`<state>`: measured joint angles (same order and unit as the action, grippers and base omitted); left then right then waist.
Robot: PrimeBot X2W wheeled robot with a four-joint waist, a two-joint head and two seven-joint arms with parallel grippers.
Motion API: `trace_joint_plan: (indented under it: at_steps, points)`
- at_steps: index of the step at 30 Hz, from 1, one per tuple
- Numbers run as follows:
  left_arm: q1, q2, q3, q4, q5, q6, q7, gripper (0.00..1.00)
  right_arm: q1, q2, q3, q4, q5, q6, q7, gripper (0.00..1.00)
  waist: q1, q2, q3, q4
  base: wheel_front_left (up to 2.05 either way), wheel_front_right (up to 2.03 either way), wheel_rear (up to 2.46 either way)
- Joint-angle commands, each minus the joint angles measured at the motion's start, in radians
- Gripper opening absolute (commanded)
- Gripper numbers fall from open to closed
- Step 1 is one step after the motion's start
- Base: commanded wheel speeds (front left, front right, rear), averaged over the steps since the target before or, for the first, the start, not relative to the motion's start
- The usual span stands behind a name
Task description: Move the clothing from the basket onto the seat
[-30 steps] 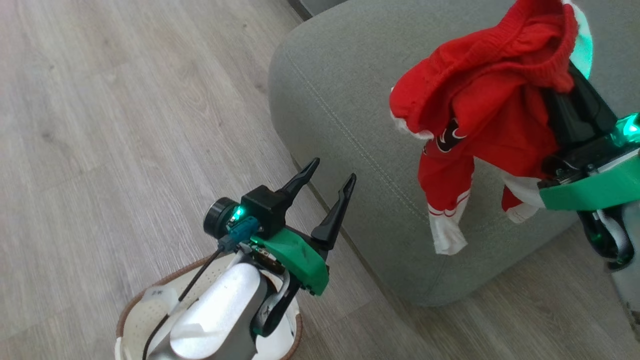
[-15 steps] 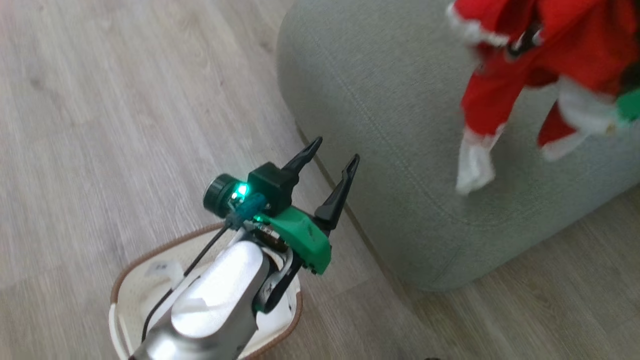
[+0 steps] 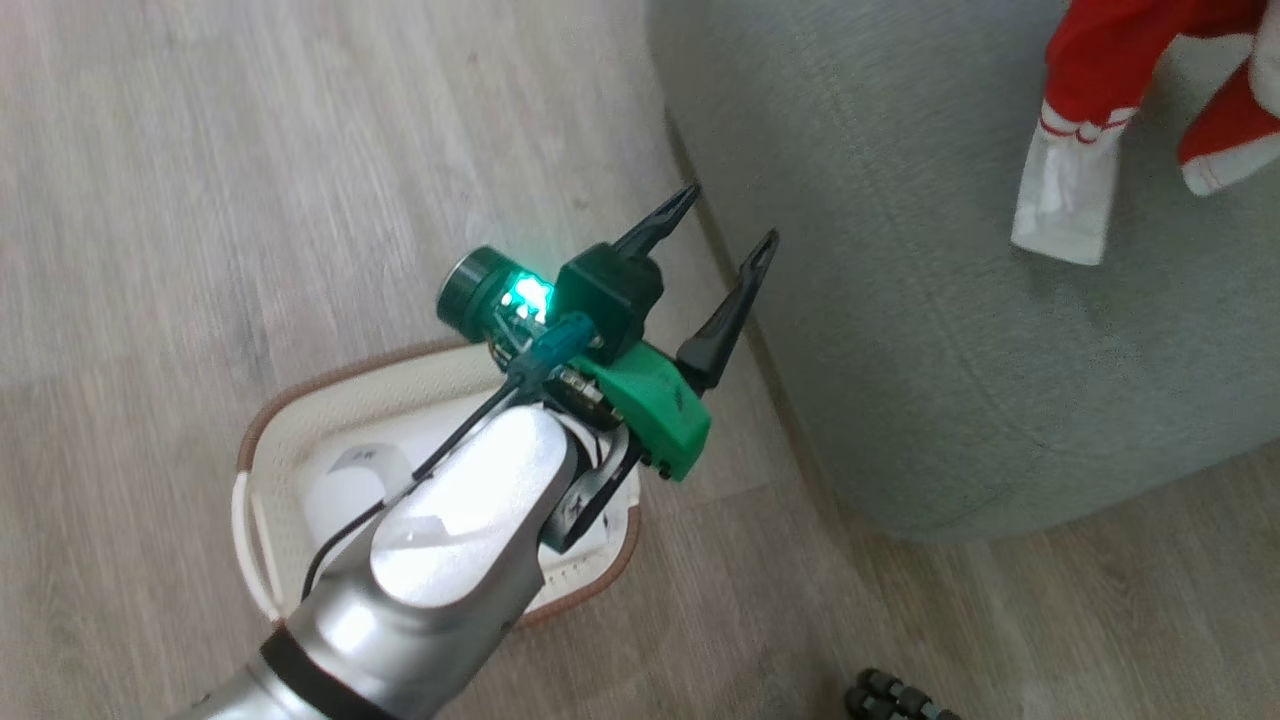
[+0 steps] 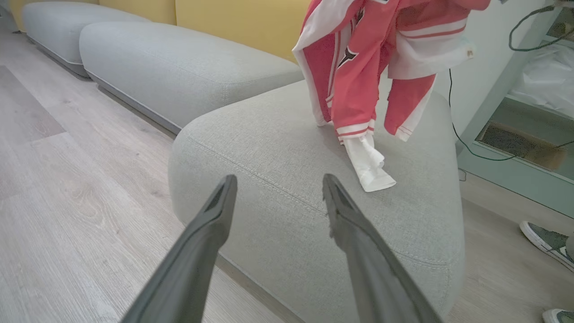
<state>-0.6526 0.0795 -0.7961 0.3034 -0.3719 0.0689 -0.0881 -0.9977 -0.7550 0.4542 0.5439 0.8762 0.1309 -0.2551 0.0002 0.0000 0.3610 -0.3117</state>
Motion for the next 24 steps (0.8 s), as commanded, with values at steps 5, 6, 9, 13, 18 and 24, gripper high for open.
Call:
trace_joint_plan:
  at_steps: [5, 6, 9, 13, 18, 24]
  points:
    - [-0.081, -0.016, 0.008, -0.016, 0.015, 0.013, -0.004, 1.0, -0.083, -0.067, 0.1, 0.076, 0.04, 0.0, -0.007, 0.0, -0.0002, 0.0, 0.099, 0.067, 0.0, 0.0, 0.0]
    - [-0.087, -0.018, 0.004, -0.012, 0.016, 0.015, -0.006, 1.0, -0.086, -0.069, 0.138, 0.101, 0.058, 0.0, 0.006, 0.0, -0.0002, 0.0, 0.105, 0.071, 0.0, 0.0, 0.0]
    - [-0.099, -0.022, -0.006, -0.001, 0.012, 0.019, -0.017, 1.0, -0.098, -0.082, 0.234, 0.154, 0.133, 0.0, 0.077, 0.0, -0.0002, 0.0, 0.116, 0.081, 0.0, 0.0, 0.0]
    - [-0.111, -0.024, -0.01, 0.01, 0.007, 0.028, -0.03, 1.0, -0.107, -0.108, 0.336, 0.202, 0.234, 0.0, 0.21, 0.0, -0.0002, 0.0, 0.124, 0.086, 0.0, 0.0, 0.0]
    - [-0.125, -0.025, -0.014, 0.018, 0.008, 0.039, -0.032, 1.0, -0.123, -0.128, 0.414, 0.235, 0.353, 0.0, 0.38, 0.0, -0.0002, 0.0, 0.143, 0.084, 0.0, 0.0, 0.0]
    - [-0.137, -0.026, -0.023, 0.026, 0.001, 0.045, -0.037, 1.0, -0.139, -0.146, 0.487, 0.274, 0.405, 0.0, 0.462, 0.0, -0.0002, 0.0, 0.151, 0.085, 0.0, 0.0, 0.0]
